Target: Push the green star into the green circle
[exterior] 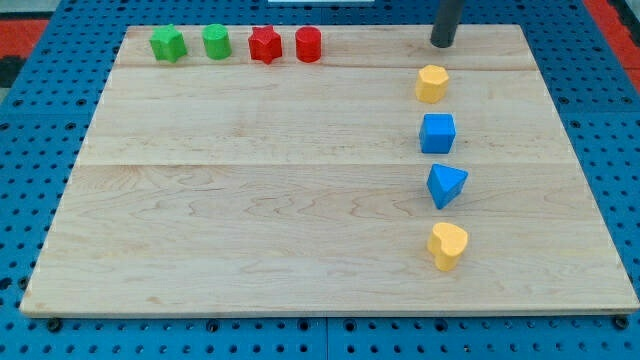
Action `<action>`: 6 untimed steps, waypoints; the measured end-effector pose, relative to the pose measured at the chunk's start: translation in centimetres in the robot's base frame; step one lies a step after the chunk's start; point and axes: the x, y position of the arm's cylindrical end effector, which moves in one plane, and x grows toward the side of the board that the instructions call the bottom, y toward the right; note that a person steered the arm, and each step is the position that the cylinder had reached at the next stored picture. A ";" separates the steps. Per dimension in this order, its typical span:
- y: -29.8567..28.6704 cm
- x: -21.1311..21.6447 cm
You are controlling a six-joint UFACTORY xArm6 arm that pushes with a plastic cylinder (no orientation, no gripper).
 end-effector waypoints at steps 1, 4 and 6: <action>-8.3 3.4; -43.1 6.8; -44.3 1.8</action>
